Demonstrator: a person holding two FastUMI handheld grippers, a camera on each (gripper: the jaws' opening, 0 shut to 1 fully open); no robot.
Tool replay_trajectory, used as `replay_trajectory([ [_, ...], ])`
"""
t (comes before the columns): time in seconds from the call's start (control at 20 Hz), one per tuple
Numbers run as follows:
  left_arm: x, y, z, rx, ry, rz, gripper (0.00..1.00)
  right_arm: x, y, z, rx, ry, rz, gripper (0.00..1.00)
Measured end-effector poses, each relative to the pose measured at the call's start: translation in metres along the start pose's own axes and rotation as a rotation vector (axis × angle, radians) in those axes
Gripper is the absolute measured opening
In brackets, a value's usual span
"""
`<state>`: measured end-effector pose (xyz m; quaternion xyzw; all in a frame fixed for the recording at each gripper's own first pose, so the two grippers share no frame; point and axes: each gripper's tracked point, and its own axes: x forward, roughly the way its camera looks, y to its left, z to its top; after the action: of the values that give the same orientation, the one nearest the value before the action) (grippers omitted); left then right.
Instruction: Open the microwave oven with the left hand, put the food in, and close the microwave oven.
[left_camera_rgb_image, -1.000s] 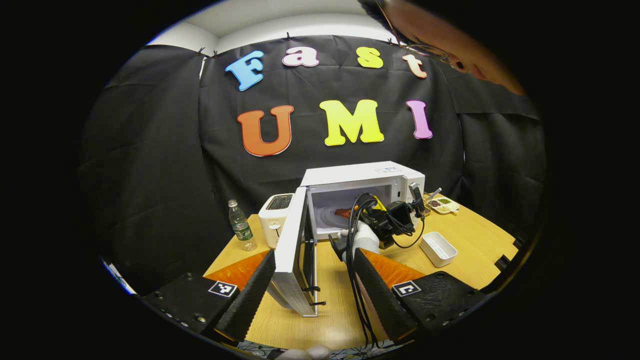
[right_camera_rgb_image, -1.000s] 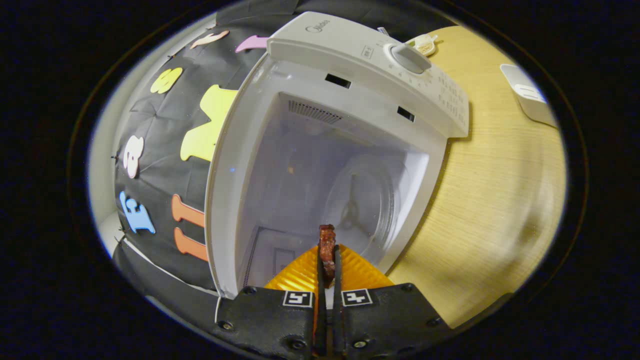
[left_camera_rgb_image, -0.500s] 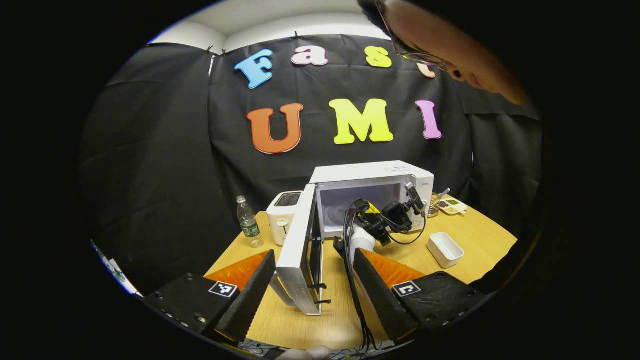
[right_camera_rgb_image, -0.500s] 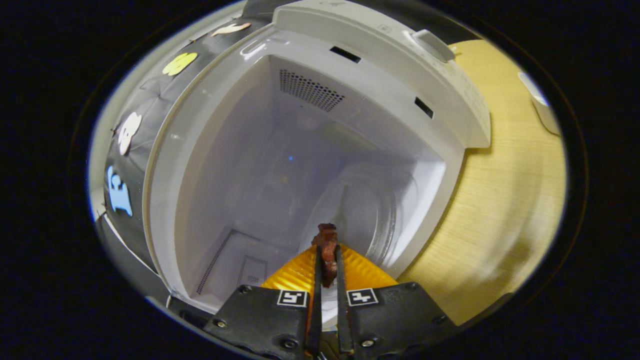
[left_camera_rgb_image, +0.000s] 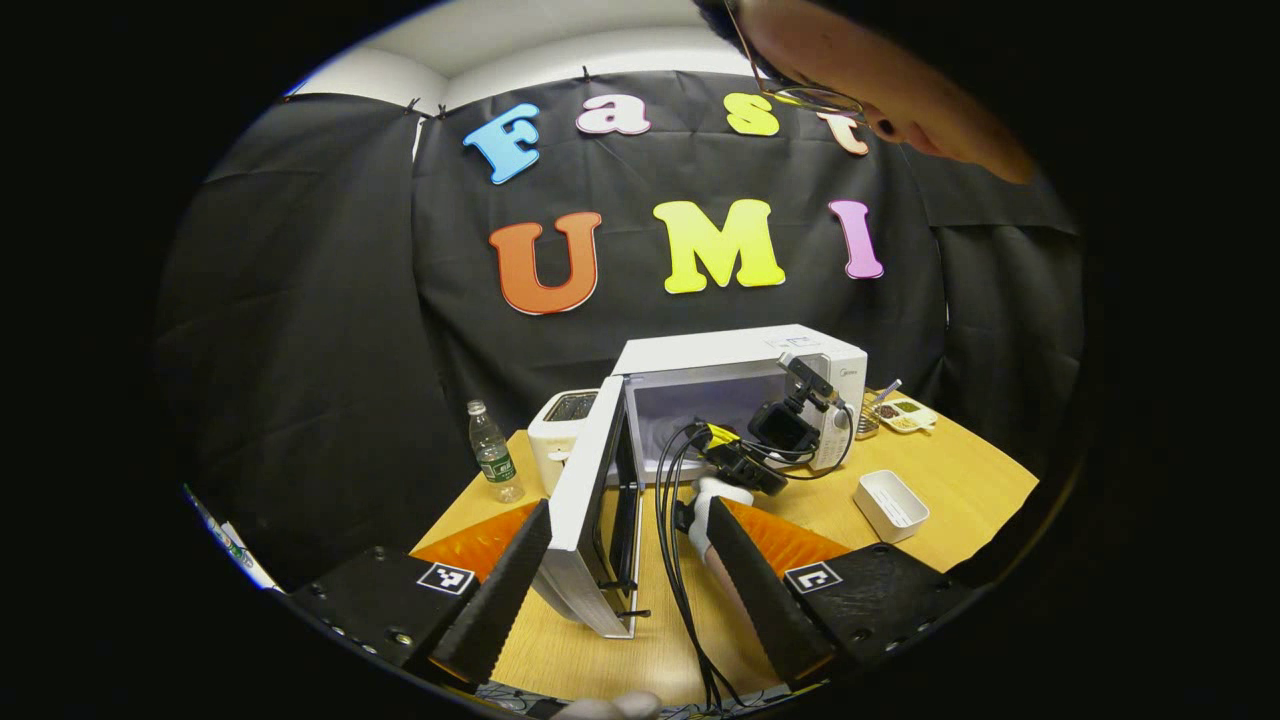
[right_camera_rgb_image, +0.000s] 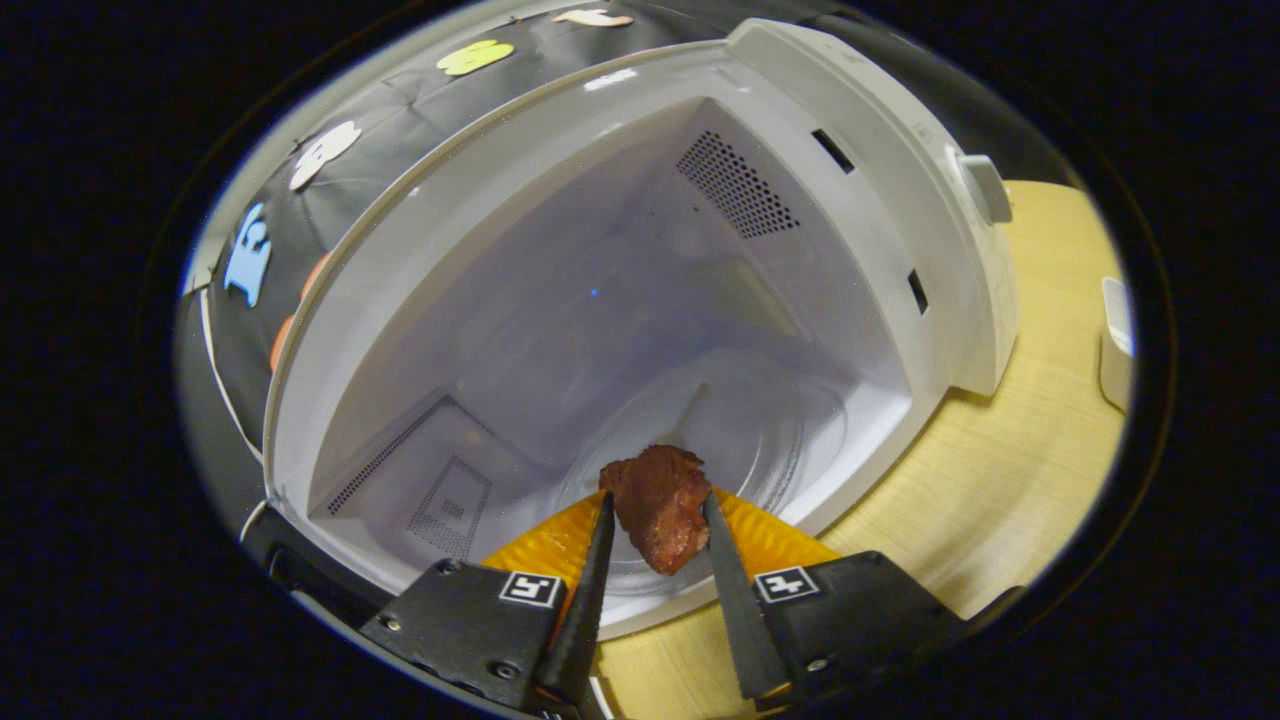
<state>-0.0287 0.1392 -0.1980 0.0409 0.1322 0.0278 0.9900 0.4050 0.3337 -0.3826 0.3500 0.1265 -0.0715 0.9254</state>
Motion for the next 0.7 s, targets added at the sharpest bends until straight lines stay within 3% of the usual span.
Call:
replay_trajectory([
  [0.05, 0.000, -0.001, 0.000, -0.004, 0.000, 0.000, 0.97, 0.000, 0.002, 0.005, -0.042, -0.013, 0.008, 0.73],
  [0.1, 0.001, -0.002, 0.001, -0.008, -0.001, 0.002, 0.96, -0.003, 0.004, 0.005, -0.070, -0.012, 0.014, 0.61],
  [0.15, 0.001, -0.003, 0.002, -0.010, -0.003, 0.004, 0.96, 0.000, 0.002, 0.006, -0.085, -0.009, 0.009, 0.86],
  [0.2, 0.000, -0.003, 0.003, -0.011, -0.002, 0.007, 0.96, -0.001, -0.001, 0.007, -0.107, -0.009, 0.005, 0.79],
  [0.25, 0.000, -0.003, 0.004, -0.013, -0.004, 0.008, 0.96, -0.001, -0.001, 0.008, -0.119, -0.012, 0.009, 0.92],
  [0.3, 0.000, -0.005, 0.004, -0.013, -0.008, 0.006, 0.96, -0.003, -0.001, 0.012, -0.135, -0.016, 0.005, 0.83],
  [0.4, 0.001, -0.006, 0.005, -0.010, -0.011, 0.006, 0.96, -0.004, 0.003, 0.017, -0.237, -0.042, 0.024, 0.84],
  [0.5, -0.001, -0.007, 0.008, -0.013, -0.021, 0.005, 0.96, -0.009, 0.011, 0.014, -0.205, -0.016, 0.056, 0.91],
  [0.6, -0.001, -0.006, 0.011, -0.012, -0.029, 0.012, 0.96, -0.015, 0.008, 0.018, -0.233, -0.011, 0.043, 0.89],
  [0.65, -0.001, -0.005, 0.014, -0.013, -0.035, 0.014, 0.96, -0.021, 0.012, 0.019, -0.233, -0.001, 0.061, 1.00],
  [0.7, -0.002, -0.004, 0.018, -0.014, -0.043, 0.014, 0.97, -0.030, 0.014, 0.021, -0.247, 0.010, 0.070, 1.00],
])
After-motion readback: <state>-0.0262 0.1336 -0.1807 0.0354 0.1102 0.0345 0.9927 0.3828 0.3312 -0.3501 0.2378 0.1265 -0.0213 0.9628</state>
